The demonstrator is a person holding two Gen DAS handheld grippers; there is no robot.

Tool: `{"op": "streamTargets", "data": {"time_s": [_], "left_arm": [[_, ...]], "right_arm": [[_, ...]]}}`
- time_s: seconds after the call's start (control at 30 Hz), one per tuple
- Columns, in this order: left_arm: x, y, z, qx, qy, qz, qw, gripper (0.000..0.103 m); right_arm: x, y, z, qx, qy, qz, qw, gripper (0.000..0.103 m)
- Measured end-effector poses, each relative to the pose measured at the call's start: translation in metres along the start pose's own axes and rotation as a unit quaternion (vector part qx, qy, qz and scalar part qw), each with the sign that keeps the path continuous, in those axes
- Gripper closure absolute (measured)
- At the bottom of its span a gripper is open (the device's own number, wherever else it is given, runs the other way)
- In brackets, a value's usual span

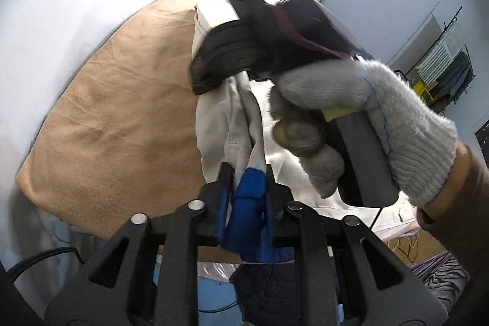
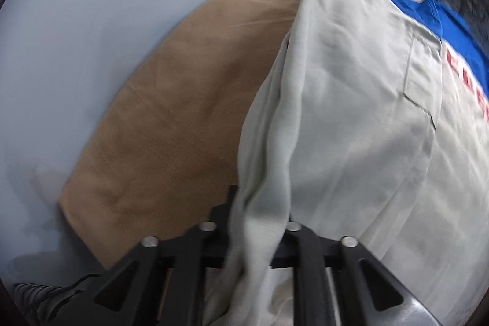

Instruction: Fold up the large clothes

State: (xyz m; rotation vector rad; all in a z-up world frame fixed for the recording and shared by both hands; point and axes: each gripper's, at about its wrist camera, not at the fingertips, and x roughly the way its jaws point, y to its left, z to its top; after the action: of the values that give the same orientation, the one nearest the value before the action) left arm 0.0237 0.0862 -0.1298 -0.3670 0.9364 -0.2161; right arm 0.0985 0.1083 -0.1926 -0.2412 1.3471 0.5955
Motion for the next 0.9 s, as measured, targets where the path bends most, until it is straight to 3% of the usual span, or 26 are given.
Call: {"op": "streamTargets", "data": {"time_s": [0.1,0.23,0.33,0.4,0.5,0.57,0.63,0.77,0.9], "left_arm": [[-0.018,-0.005,0.003,0.009,-0.005,-0.028,0.9996,0.073],[-0.045,-0.005,0.013,0.023,-0.029,-0.024,0.999,0.073],[-0.049,0.005,0.026,0.016,-0.037,-0.003,0.9992,0.073],[-0.044,0.006,0.035,0.008,-0.034,0.006,0.9994,0.073],[-0.032,-0.002,0.044,0.015,-0.027,0.014,0.9994,0.073],[-0.019,-0.012,0.042,0.034,-0.015,0.016,0.9992,0.073],[0.0,-0.028,0.043,0.047,0.003,0.012,0.9988,0.073],[0.027,-0.048,0.037,0.063,0.028,0.006,0.9976,0.073],[0.043,-0.061,0.023,0.073,0.054,-0.004,0.9959,0.073]], "right_arm": [[-0.016,-0.023,-0.015,0.033,-0.03,0.045,0.998,0.1],[-0.034,-0.062,-0.046,0.103,-0.081,0.119,0.984,0.101],[-0.045,-0.096,-0.076,0.155,-0.126,0.16,0.967,0.101],[-0.05,-0.119,-0.104,0.2,-0.156,0.191,0.948,0.101],[-0.051,-0.154,-0.146,0.266,-0.182,0.218,0.921,0.101],[-0.05,-0.172,-0.172,0.295,-0.189,0.223,0.91,0.101],[-0.043,-0.183,-0.191,0.304,-0.18,0.215,0.91,0.101],[-0.036,-0.182,-0.214,0.301,-0.152,0.18,0.924,0.1],[-0.041,-0.155,-0.221,0.261,-0.135,0.159,0.942,0.093]]}}
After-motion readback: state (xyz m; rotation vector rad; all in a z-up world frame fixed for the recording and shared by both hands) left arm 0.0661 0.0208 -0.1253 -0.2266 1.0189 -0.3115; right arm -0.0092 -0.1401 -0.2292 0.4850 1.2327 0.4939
